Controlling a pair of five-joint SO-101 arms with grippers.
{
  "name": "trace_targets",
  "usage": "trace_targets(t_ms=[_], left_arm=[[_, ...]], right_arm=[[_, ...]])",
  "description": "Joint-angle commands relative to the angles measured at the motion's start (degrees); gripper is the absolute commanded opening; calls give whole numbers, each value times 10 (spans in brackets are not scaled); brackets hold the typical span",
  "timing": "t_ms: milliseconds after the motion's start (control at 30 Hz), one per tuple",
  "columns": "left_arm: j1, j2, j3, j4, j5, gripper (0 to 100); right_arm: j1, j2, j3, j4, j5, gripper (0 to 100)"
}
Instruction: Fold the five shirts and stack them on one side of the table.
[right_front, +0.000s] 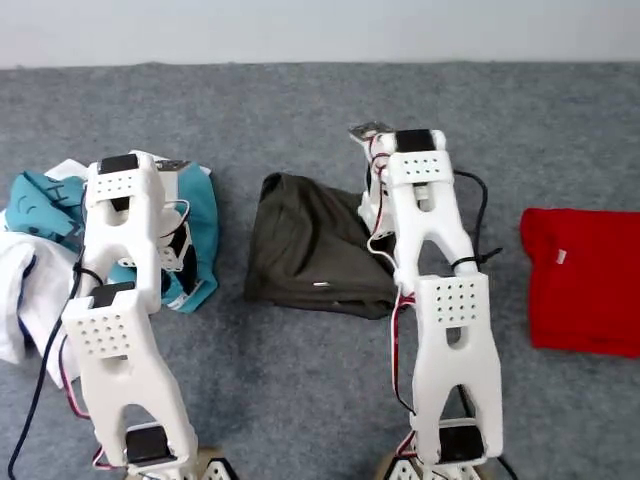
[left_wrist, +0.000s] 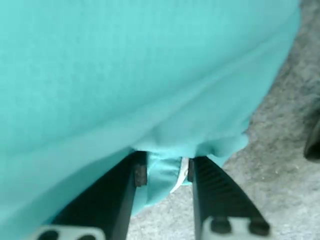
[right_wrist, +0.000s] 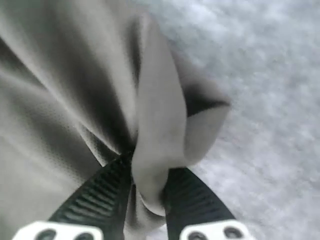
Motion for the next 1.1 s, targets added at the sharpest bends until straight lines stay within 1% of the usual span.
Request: trace_targets(t_ms=[0, 100, 267, 367, 467, 533, 600, 667, 767, 900, 1067], left_arm=[[3, -4, 3, 8, -6, 148], [3, -4, 3, 8, -6, 148], [3, -4, 3, 8, -6, 148], [3, -4, 3, 9, -6, 148], [4, -4, 3, 10, -6, 148], [11, -10, 3, 13, -5, 148], [34, -18, 2, 14, -5, 148], [73, -40, 3, 15, -5, 149], [133, -97, 3, 15, -11, 152], [194, -175, 21, 15, -49, 152], [284, -228, 80, 14, -81, 152]], right_arm=[[44, -74, 61, 25, 9, 9], [55, -154, 173, 25, 11, 9], [100, -261, 338, 21, 47, 9], [149, -301, 392, 20, 60, 9], [204, -327, 419, 19, 77, 9], [225, -329, 430, 19, 85, 9], [231, -322, 442, 19, 85, 9], [229, -317, 457, 19, 84, 24], [232, -328, 464, 22, 69, 98], [227, -391, 490, 24, 69, 181], [202, -500, 590, 24, 69, 228]])
